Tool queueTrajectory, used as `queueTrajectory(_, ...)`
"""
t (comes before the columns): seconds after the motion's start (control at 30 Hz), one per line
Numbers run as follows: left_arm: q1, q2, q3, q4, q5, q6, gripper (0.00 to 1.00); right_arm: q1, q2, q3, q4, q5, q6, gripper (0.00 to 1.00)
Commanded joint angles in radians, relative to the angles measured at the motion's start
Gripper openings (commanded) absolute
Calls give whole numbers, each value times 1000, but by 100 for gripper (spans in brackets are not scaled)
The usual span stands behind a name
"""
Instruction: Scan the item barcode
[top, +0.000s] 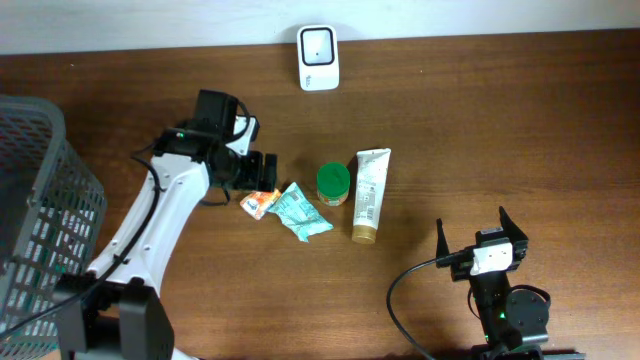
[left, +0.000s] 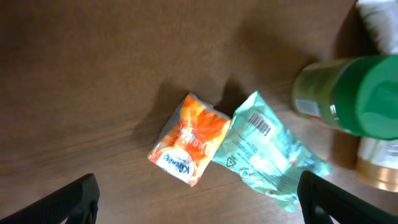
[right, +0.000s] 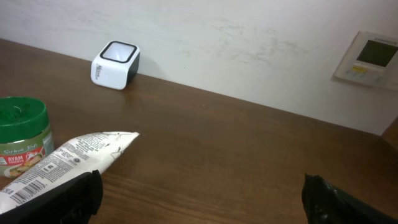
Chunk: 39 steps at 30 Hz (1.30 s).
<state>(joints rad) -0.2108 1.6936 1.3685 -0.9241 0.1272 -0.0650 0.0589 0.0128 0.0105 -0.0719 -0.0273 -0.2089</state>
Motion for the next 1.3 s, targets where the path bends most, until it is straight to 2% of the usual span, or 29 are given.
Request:
queueTrajectory(0.0, 5, -28, 113, -60, 7, 2, 99, 2, -6, -5, -4, -3, 11, 99)
queueTrajectory(0.23, 5, -56, 314, -233, 8, 13, 99, 2, -6, -5, -4, -3, 11, 98)
queueTrajectory(0.5, 39, -60, 443, -339, 8, 58, 99, 2, -6, -5, -4, -3, 11, 98)
queueTrajectory(0.83, 163, -60, 447, -360, 7, 58, 99, 2, -6, -5, -4, -3, 11, 98)
queueTrajectory(1.27, 167, -60, 447, -413, 47, 54, 99, 2, -6, -5, -4, -3, 11, 98)
